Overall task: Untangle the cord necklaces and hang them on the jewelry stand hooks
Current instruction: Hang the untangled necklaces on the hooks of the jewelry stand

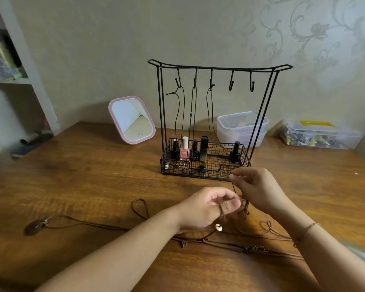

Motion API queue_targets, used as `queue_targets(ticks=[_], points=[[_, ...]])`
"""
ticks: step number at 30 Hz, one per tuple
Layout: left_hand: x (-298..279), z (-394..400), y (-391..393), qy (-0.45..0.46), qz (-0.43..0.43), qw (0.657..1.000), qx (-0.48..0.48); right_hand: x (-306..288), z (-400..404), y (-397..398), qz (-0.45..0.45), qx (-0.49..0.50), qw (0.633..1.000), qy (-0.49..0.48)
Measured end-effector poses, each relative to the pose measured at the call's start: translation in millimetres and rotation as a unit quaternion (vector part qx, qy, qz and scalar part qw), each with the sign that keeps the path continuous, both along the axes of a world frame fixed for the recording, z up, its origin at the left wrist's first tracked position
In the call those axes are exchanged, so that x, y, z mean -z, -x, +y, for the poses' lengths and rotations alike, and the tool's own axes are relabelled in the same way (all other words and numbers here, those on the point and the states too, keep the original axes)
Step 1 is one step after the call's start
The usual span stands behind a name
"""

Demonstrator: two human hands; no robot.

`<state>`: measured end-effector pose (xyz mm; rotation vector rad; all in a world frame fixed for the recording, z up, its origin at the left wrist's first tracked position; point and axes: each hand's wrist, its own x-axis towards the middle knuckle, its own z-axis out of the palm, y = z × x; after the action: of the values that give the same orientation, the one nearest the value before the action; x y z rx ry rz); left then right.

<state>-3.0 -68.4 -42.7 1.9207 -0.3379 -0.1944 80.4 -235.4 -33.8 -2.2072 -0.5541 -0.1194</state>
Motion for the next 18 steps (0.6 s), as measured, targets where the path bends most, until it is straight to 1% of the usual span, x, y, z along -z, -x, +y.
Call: queue_targets(ticks=[3,5,7,10,12,14,16,18], points=[[-2,-1,4,-0.091,-0.104,0.990,0.021,2,-3,0,0.030,-0.024,0.999,-0.008],[-3,-1,6,-0.142,-0.159,0.976,0.044,4,-6,-2,0.087,-0.042,0.995,-0.018],[-4,0,8,-0.211,-0.219,0.950,0.072,5,-6,-4,0.122,-0.048,0.991,-0.019],[1,3,9,-0.275,-0.286,0.913,0.097,3,-6,-5,0.127,-0.044,0.991,-0.019],[6,10,11,-0.295,-0.296,0.903,0.103,-4,-10,-4,0.123,-0.033,0.989,-0.072],[11,18,12,-0.319,-0.276,0.901,0.104,-13,-16,-4,0.106,-0.025,0.984,-0.140],[14,26,11,-0.356,-0.238,0.898,0.102,-18,-18,-2,0.085,-0.035,0.984,-0.151],[14,31,10,-0.365,-0.186,0.908,0.093,-16,-16,1,0.055,-0.044,0.988,-0.138]])
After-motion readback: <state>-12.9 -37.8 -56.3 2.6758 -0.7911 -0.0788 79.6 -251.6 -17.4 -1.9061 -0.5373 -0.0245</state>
